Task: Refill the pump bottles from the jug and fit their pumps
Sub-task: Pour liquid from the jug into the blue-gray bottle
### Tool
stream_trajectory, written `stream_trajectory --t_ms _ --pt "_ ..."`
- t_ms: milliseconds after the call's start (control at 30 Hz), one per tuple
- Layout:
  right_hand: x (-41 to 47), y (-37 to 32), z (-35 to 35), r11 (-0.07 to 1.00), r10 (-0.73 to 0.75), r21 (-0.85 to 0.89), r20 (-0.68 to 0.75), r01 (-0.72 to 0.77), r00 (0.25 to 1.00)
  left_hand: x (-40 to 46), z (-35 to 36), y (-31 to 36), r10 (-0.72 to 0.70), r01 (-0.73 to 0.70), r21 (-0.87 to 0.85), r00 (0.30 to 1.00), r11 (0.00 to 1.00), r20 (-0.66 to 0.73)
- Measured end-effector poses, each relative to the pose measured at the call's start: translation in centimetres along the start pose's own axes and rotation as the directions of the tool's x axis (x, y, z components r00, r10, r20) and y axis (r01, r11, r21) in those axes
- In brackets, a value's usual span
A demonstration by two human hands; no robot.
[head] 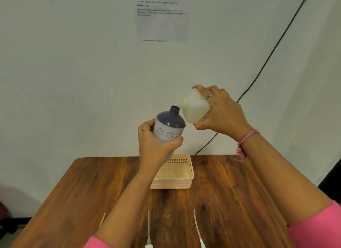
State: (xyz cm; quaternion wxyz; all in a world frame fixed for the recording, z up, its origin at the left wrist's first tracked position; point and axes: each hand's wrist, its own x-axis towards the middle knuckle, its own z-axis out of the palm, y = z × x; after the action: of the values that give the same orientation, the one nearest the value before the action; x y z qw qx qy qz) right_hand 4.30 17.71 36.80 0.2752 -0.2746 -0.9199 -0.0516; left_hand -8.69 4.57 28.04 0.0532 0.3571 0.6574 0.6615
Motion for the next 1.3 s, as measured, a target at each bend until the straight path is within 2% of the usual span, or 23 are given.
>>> stream_trajectory --t_ms 1300 --pt "0.28 -0.94 -0.37 0.998 -0.022 -0.058 -0.007 0.021 1.000 -0.18 -0.15 0.04 -0.016 0.016 -0.051 1.000 0.999 -0.010"
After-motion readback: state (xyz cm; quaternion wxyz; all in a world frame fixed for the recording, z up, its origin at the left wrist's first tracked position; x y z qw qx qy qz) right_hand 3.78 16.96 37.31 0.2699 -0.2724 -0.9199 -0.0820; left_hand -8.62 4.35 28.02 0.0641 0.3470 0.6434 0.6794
